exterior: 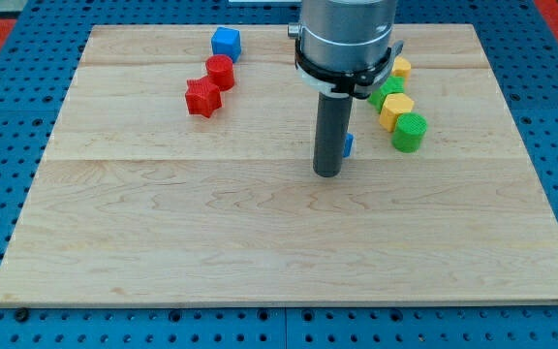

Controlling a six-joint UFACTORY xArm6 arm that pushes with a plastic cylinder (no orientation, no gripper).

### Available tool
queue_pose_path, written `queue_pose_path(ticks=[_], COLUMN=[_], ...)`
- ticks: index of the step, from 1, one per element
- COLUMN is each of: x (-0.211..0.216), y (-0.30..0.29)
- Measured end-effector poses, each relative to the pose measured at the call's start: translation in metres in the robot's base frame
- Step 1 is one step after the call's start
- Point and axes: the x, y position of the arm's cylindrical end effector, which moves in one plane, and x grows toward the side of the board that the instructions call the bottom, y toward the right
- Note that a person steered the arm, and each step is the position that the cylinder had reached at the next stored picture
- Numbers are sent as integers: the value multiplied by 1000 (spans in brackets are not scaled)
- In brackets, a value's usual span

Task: Push the yellow hexagon left a bit

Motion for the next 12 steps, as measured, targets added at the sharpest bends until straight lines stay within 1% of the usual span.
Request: queue_pose_path(ticks=[1,5,6,7,8,9,10,12], x=[-17,-21,-14,23,-7,-68,-105,-99], y=[0,53,70,148,248,274,246,196])
